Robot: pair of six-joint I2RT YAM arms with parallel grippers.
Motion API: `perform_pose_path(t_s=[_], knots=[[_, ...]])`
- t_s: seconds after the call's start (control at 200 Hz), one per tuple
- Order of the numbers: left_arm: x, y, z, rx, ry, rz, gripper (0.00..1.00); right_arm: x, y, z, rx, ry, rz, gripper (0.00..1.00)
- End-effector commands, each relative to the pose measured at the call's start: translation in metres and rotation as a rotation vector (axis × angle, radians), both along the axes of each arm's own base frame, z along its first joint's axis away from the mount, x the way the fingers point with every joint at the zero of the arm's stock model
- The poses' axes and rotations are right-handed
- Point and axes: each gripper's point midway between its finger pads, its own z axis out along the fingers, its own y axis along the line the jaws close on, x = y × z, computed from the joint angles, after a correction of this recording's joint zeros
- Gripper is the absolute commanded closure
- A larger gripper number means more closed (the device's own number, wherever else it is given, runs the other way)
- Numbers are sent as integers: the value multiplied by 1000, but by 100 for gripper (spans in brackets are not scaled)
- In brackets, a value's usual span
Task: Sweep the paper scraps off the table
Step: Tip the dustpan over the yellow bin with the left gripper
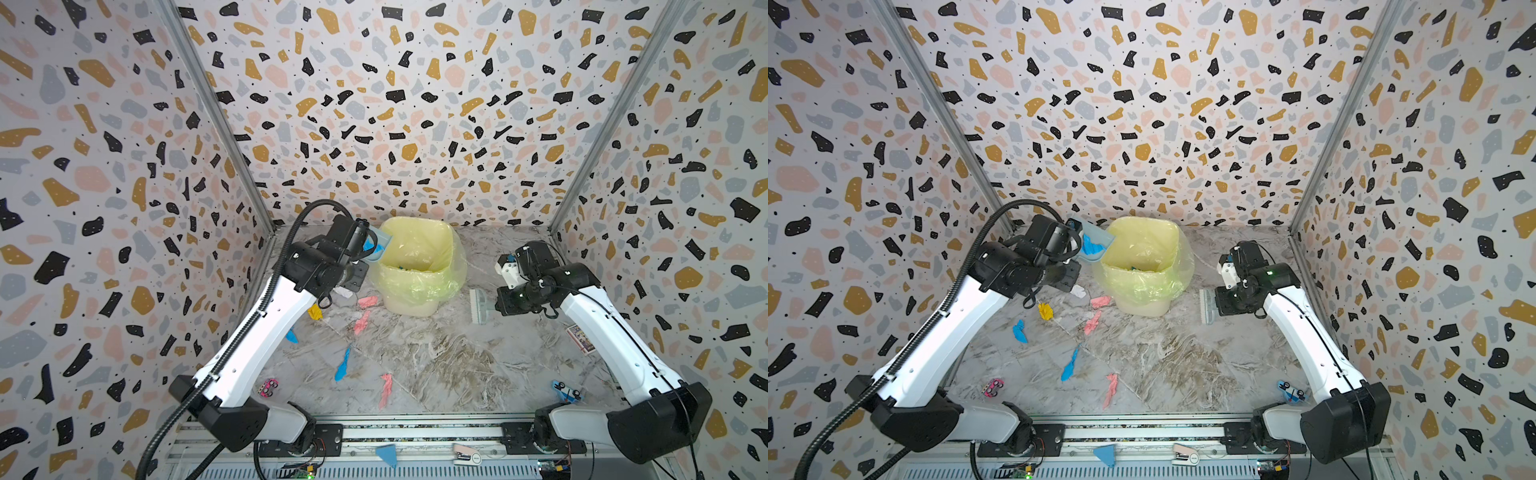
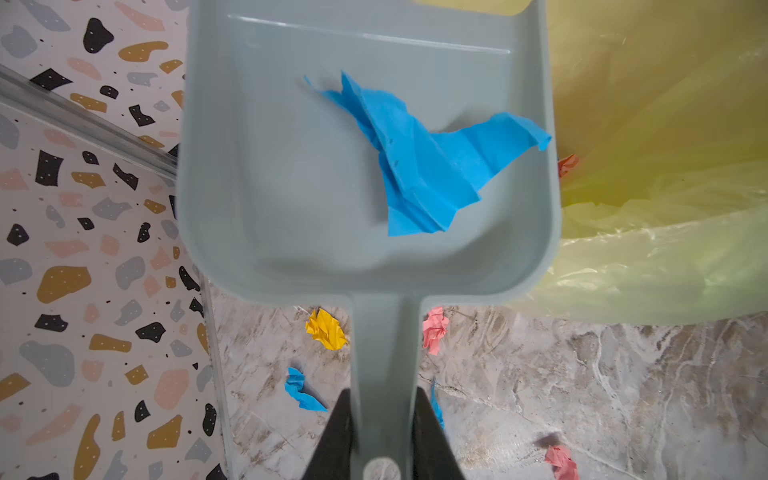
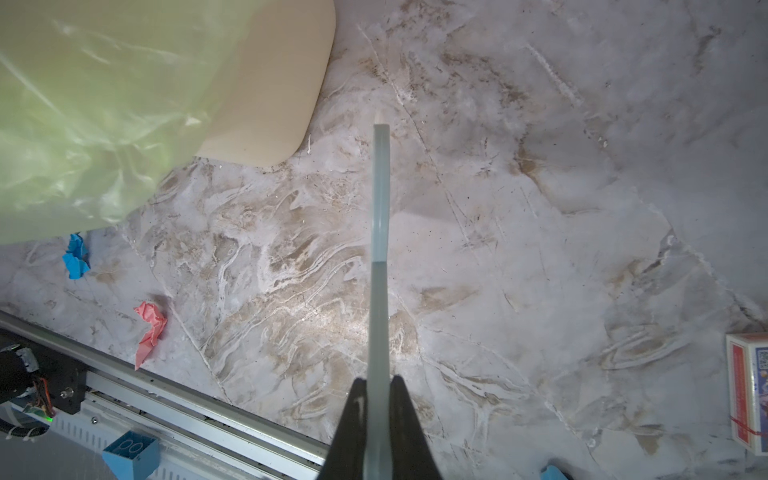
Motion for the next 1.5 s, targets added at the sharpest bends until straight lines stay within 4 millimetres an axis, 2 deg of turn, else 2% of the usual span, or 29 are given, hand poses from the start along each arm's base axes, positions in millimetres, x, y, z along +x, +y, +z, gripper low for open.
perform_pose_path(t_s=[0.0, 0.095, 0.275, 0.476, 0.651, 0.971, 1.307, 1.497], knots=[[8, -4, 26, 72, -90, -41, 84, -5, -2, 3, 26, -3, 12, 100], [15, -13, 28, 124, -102, -73, 84, -6, -2, -2, 25, 21, 16, 100], [24, -23, 20, 219, -99, -119, 84, -1, -3, 0, 34, 30, 16, 100], [38, -32, 26, 322, -141, -135, 84, 3, -1, -3, 42, 41, 27, 100], [46, -45, 17, 410, -140, -165, 85, 3, 1, -6, 49, 44, 31, 100], [54, -57, 32, 624, -236, -198, 89, 0, 0, -8, 59, 49, 28, 100], [55, -70, 24, 968, -287, -292, 92, -1, 1, -2, 71, 44, 21, 100], [55, -75, 41, 1080, -360, -313, 94, -5, 1, -1, 71, 47, 21, 100]])
